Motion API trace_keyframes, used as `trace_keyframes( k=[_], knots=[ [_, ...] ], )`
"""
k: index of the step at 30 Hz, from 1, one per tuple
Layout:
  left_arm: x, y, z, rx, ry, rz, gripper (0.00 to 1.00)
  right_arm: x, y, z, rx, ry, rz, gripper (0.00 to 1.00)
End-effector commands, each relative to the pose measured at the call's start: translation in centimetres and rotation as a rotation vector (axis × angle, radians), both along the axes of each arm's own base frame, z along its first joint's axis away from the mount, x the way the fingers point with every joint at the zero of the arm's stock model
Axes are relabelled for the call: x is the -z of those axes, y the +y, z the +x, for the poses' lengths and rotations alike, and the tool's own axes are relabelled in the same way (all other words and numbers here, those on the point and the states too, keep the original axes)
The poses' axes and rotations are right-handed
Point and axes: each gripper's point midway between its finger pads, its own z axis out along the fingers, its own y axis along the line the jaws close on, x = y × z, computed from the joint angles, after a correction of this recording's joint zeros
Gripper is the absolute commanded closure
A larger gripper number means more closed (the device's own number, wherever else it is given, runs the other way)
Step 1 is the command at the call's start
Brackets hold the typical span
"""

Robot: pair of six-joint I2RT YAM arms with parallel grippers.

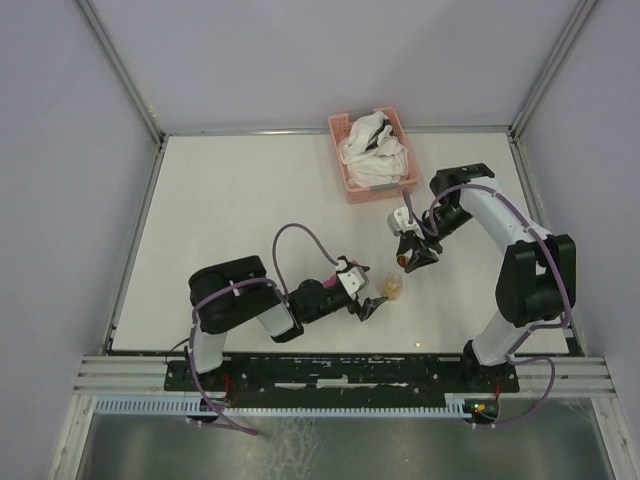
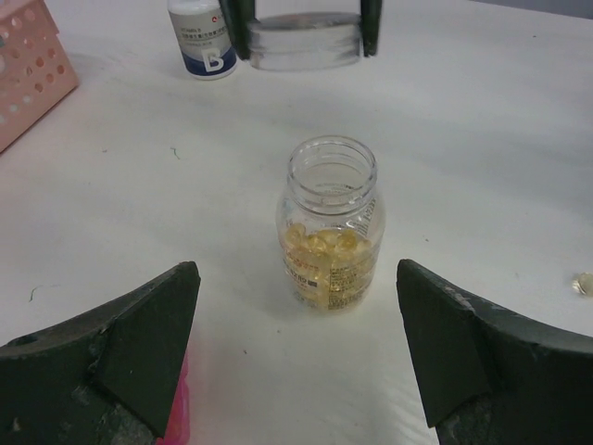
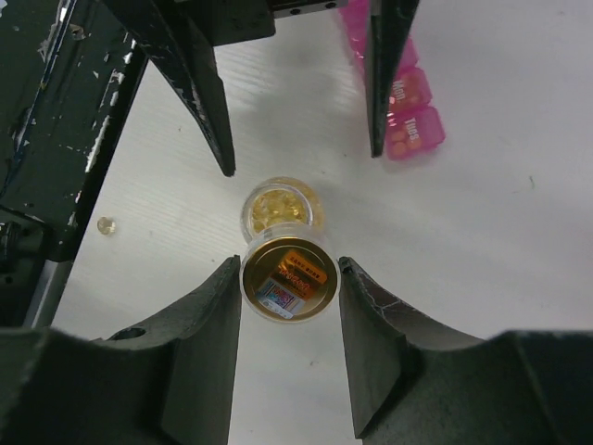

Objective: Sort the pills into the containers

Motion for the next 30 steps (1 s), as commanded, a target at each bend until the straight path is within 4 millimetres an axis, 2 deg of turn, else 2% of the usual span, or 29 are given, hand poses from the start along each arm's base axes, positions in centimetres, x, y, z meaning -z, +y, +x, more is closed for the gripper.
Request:
trace_keyframes(
  k=[1, 8, 12, 23, 30],
  knots=[
    [-3.0, -1.1, 1.5, -0.053, -0.121, -0.099, 0.06, -0.5, 0.4, -1.8, -0.027, -0.018, 0.033, 0.83],
    [-1.3, -3.0, 1.5, -0.009, -0.106, -0.094, 0.07, -0.4, 0.8, -1.8, -0.016, -0.023, 0.018, 0.82],
    [-0.8, -3.4, 1.6, -0.006, -0.101, -0.118, 0.09, -0.1, 1.0, -1.8, -0.014, -0.033, -0.001, 0.82],
    [-1.0, -4.4, 1.0, 0.0, -0.099, -0.176, 0.1, 1.3, 0.9, -1.3, 0.009, -0.034, -0.059, 0.82],
    [-0.7, -5.4, 1.3, -0.042, -0.115, -0.181, 0.09, 0.8, 0.9, -1.4, 0.019, -0.037, -0.054, 0.82]
  ],
)
